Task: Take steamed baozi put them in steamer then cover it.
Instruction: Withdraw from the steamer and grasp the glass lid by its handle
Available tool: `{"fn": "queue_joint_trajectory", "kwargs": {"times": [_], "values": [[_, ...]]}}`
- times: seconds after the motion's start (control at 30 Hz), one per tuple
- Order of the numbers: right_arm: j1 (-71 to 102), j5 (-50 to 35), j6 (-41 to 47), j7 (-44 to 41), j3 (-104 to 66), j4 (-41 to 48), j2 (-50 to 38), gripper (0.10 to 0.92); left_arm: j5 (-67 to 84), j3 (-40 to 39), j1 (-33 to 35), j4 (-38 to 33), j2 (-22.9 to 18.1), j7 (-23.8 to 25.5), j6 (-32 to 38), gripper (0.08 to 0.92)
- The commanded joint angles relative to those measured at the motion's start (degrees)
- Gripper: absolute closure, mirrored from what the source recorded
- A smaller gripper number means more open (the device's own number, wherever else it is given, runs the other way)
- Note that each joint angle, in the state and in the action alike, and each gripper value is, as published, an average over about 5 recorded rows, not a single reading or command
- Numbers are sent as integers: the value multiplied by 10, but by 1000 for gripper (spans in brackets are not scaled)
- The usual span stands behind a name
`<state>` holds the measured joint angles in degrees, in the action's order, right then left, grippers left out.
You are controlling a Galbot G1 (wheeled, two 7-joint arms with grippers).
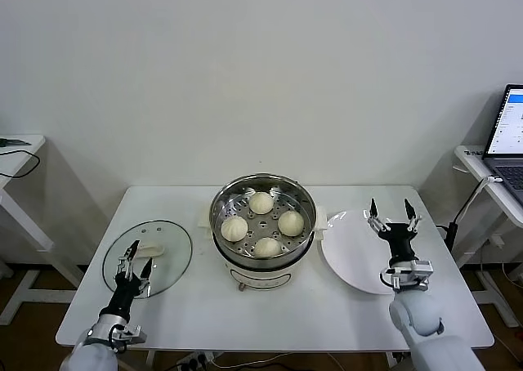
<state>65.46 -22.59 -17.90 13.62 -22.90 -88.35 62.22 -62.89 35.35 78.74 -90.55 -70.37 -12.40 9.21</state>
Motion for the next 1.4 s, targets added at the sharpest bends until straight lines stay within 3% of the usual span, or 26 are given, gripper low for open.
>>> {"fn": "queue_joint_trajectory", "kwargs": {"times": [0.03,0.53,1.0,1.1,1.4], "values": [[60,21,-12,4,-43,-3,45,203,-61,-6,-80,86,1,-16,-21,177],[58,31,-10,4,-40,-2,52,203,-62,-40,-110,119,13,5,-53,177],[57,39,-10,4,-37,-1,58,203,-64,-45,-151,163,-6,-2,-58,180],[57,39,-10,5,-38,-4,57,203,-65,-46,-155,172,-6,0,-60,218],[52,40,-8,8,-34,-10,57,203,-63,-48,-159,195,-8,3,-62,469]]}}
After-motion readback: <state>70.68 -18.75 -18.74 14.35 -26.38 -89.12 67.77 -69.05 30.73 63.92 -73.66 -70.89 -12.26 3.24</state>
